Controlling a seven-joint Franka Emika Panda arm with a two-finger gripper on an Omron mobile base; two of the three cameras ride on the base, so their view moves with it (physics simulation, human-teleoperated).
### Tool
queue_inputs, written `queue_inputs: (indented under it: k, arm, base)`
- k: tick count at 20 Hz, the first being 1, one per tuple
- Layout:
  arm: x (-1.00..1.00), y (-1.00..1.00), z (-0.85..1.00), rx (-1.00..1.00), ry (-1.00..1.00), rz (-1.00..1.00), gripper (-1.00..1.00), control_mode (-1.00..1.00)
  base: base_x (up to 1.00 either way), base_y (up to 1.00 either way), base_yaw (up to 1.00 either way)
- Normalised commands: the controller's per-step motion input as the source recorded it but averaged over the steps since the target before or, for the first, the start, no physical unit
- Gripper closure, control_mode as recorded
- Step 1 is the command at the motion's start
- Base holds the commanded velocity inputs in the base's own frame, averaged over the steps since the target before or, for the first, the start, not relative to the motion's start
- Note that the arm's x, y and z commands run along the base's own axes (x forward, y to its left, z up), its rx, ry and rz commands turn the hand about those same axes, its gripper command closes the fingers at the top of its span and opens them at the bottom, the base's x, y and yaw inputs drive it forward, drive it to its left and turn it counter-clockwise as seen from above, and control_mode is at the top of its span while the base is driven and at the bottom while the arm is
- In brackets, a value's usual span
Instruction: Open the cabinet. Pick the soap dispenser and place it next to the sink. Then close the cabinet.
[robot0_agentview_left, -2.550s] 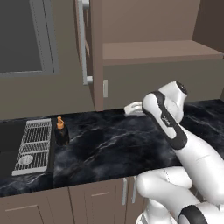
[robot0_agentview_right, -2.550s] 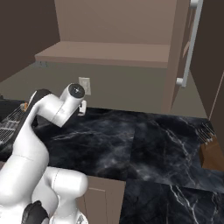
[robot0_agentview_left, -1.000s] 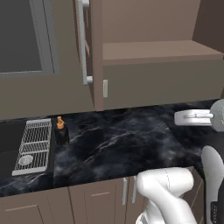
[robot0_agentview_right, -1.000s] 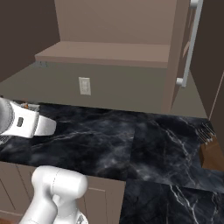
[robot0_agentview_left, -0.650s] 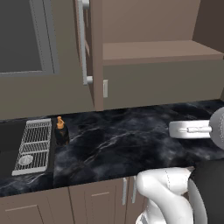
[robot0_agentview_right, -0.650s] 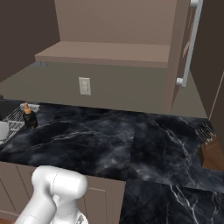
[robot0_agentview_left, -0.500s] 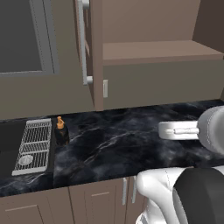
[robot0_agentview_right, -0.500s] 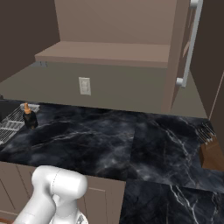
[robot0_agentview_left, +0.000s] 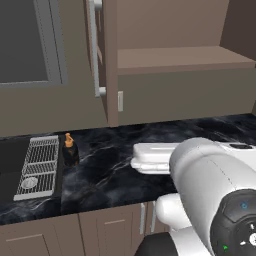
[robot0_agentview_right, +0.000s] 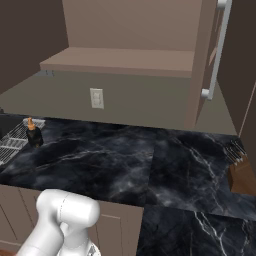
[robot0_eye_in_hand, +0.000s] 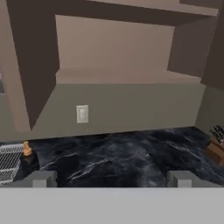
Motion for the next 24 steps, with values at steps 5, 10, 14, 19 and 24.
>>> queue_inputs:
  k: [5,10,14,19,24]
  arm:
    - [-0.16,0.75,0.0,-0.18,-0.18,-0.01,-1.0,-1.0]
    - [0.0,0.89,0.0,-0.3,-0.01,-0.09,-1.0,-1.0]
    - [0.17,0.79,0.06,-0.25,0.0,-0.18,-1.0,-1.0]
    - [0.41,0.41,0.08,-0.13,0.0,-0.23,-1.0,-1.0]
    - [0.5,0.02,-0.05,-0.01,-0.01,-0.14,-1.0,-1.0]
  base:
    - [0.0,0.0,0.0]
    - [0.0,0.0,0.0]
    - [0.0,0.0,0.0]
    - [0.0,0.0,0.0]
    - [0.0,0.0,0.0]
